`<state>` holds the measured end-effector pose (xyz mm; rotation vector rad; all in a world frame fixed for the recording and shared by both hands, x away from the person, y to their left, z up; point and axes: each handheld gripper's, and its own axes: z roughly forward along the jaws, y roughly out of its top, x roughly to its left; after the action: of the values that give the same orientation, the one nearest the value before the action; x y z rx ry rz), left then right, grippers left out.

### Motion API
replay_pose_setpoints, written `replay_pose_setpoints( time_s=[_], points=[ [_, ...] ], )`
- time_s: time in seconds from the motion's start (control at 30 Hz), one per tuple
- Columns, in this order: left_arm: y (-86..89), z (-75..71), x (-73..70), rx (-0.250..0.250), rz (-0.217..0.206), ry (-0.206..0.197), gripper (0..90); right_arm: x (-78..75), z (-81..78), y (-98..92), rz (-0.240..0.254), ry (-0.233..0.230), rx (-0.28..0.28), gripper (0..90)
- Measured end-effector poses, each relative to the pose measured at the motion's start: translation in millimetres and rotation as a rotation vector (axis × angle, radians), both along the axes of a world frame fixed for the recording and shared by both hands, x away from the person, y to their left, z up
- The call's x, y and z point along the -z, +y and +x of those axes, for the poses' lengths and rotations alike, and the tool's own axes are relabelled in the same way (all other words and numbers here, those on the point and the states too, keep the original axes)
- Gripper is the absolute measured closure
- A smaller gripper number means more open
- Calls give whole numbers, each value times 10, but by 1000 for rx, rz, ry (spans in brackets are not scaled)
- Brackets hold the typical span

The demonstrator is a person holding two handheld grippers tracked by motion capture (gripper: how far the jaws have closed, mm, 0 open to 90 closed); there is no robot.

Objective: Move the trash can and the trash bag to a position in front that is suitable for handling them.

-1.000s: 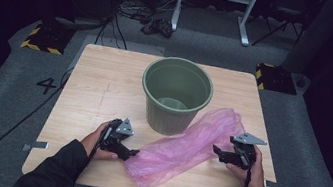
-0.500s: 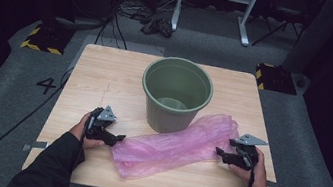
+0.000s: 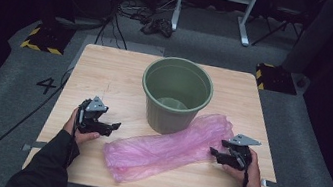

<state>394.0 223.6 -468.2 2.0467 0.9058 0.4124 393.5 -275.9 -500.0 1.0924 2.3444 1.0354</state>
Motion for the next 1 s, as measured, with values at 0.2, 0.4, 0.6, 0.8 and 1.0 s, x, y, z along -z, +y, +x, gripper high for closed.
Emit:
replay_pose_setpoints(
  time_s=[0.2,0.4,0.6,0.8,1.0],
  points=[
    [-410,-338,-325,82,47,-89,191,-2,-7,15,-3,3,6,371],
    [-844,-633,-515,168,89,-133,191,-1,-7,24,-3,5,10,361],
    [-1423,-908,-410,315,85,-68,200,1,-8,28,-3,5,14,350],
    [-1798,-948,-123,315,121,-13,252,4,-15,66,-1,3,8,336],
    [-1718,-715,120,253,194,54,297,1,-33,104,-5,5,-12,336]
  ],
)
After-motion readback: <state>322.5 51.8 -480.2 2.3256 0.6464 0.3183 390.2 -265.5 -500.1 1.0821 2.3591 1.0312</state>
